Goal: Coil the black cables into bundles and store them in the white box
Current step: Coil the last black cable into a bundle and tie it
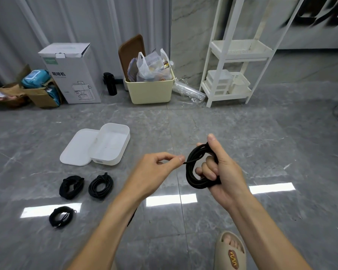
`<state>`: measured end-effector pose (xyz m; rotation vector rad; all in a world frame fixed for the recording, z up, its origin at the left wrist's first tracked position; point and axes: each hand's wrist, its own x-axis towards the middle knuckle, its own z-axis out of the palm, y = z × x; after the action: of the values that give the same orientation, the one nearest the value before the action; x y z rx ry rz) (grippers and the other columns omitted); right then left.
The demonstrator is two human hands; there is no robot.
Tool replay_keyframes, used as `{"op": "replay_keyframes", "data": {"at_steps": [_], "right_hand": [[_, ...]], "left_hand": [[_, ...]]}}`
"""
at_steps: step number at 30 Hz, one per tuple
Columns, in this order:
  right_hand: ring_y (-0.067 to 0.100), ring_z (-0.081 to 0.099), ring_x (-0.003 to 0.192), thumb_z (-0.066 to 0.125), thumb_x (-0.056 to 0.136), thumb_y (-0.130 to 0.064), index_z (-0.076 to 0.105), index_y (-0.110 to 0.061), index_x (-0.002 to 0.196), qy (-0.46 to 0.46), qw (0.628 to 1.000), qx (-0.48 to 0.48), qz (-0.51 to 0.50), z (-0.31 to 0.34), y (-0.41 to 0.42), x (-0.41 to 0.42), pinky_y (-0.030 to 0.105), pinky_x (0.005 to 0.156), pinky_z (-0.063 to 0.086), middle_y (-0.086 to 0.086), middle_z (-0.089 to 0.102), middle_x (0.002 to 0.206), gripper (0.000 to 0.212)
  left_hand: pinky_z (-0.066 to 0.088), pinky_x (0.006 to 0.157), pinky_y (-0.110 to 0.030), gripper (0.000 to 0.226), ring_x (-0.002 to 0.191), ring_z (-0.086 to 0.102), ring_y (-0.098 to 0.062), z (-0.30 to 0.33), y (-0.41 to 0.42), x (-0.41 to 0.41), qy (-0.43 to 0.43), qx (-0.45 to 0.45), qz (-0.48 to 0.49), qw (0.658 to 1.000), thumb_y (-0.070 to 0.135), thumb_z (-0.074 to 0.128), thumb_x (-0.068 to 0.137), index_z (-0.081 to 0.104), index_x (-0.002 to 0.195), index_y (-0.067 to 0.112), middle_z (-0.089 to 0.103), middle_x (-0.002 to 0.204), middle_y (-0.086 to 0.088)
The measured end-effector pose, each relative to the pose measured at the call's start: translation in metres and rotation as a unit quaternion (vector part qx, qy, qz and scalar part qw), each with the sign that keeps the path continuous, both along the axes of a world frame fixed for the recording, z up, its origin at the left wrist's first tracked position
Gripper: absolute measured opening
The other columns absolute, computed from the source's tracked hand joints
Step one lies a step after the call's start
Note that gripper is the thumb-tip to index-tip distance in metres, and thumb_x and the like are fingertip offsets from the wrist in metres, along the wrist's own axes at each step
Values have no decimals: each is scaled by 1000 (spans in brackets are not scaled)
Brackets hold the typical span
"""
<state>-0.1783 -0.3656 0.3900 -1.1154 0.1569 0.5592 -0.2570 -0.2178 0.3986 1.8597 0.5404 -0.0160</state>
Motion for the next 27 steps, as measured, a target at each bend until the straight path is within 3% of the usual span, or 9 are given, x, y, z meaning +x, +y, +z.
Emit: {"op": "replay_keyframes", "data": {"at_steps": [4, 7, 10, 13, 17, 21, 23, 25, 27], "right_hand": [[11, 21, 35, 54, 96, -35, 67, -1, 108, 41, 996, 70, 18, 2, -5, 1, 26, 50, 42, -5, 18, 41, 38], [10, 18, 33, 55, 95, -25, 67, -5, 99, 37, 997, 72, 2, 4, -5, 2, 25, 46, 41, -6, 16, 40, 23], [9, 16, 32, 61, 92, -22, 57, -13, 82, 39, 997, 66, -19, 4, -4, 3, 23, 43, 40, -7, 15, 39, 14], [9, 15, 32, 65, 92, -22, 55, -15, 78, 50, 997, 53, -39, 2, -2, 4, 23, 43, 39, -7, 15, 38, 19], [8, 15, 32, 72, 84, -28, 57, -14, 81, 41, 996, 68, -36, 2, -3, 6, 23, 45, 41, -8, 14, 38, 20], [8, 17, 33, 78, 69, -35, 59, -13, 87, 17, 996, 87, -4, 4, -3, 4, 22, 48, 42, -8, 15, 40, 34], [8, 17, 34, 78, 69, -34, 59, -11, 87, 2, 997, 75, 5, 4, 0, 1, 23, 49, 42, -7, 16, 39, 35], [9, 19, 34, 76, 69, -35, 60, -11, 87, -12, 998, 59, 13, 4, 3, -2, 23, 49, 42, -6, 18, 39, 34], [9, 20, 36, 77, 68, -37, 61, -10, 91, -19, 998, 47, 20, 4, 5, -5, 23, 52, 38, -5, 21, 39, 39]], "left_hand": [[37, 75, -12, 8, 86, 59, 19, 1, 2, 1, -19, -35, 2, 999, 52, 71, 83, 76, 81, 45, 71, 86, 30], [36, 70, -5, 6, 85, 61, 16, 0, 4, -1, -14, -47, -17, 999, 48, 72, 84, 76, 84, 44, 71, 83, 27], [39, 64, 2, 3, 83, 66, 1, 2, 4, -1, -21, -44, -13, 999, 46, 72, 84, 75, 84, 45, 74, 80, 9], [40, 65, 4, 4, 77, 56, -19, 1, 7, 1, -67, -60, 21, 996, 37, 75, 84, 76, 83, 41, 59, 74, -14], [41, 63, 2, 6, 74, 50, -15, -1, 9, 1, -62, -59, -5, 996, 37, 72, 87, 77, 88, 36, 47, 70, -8], [31, 46, -10, 22, 47, 33, -7, -5, 12, -4, -6, -28, -63, 998, 46, 58, 95, 76, 98, 33, 39, 55, 6], [35, 49, -11, 30, 47, 42, -9, -6, 10, -7, 7, -27, -91, 995, 52, 51, 96, 74, 101, 33, 50, 53, 9], [39, 52, -10, 36, 49, 48, -9, -6, 4, -7, 14, -42, -118, 992, 65, 51, 90, 67, 109, 39, 65, 65, 9], [40, 55, -12, 46, 49, 49, -7, -7, -2, -5, 11, -51, -134, 990, 75, 58, 81, 60, 116, 46, 67, 74, 11]]}}
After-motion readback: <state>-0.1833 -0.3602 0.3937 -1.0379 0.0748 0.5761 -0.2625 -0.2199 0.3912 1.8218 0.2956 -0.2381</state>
